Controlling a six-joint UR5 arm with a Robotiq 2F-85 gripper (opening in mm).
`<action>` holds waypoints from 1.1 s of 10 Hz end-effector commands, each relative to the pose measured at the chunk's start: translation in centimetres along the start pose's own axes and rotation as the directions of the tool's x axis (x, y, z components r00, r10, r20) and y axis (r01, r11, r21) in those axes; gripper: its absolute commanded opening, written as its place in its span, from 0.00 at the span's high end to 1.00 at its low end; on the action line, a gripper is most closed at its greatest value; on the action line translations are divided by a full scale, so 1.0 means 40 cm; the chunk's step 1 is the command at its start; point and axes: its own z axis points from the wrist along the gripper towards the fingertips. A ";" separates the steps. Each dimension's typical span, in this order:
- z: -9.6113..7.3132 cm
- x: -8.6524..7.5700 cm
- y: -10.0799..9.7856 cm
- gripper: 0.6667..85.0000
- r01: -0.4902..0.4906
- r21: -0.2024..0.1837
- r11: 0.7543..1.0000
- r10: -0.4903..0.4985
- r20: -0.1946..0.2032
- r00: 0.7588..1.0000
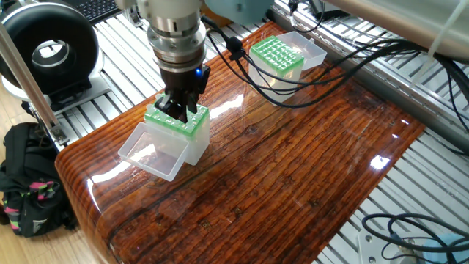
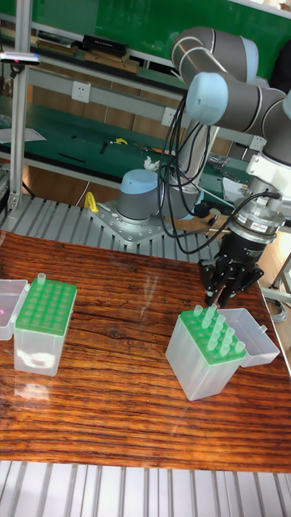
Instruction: Transfer all large pipette tips from one holder to another
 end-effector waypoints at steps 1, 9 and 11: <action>0.008 -0.004 0.007 0.62 -0.004 -0.015 1.000 0.004 0.013 1.000; 0.020 0.004 0.022 0.62 -0.009 0.005 1.000 0.009 0.016 1.000; 0.023 0.005 0.012 0.63 -0.005 0.016 1.000 0.004 0.015 1.000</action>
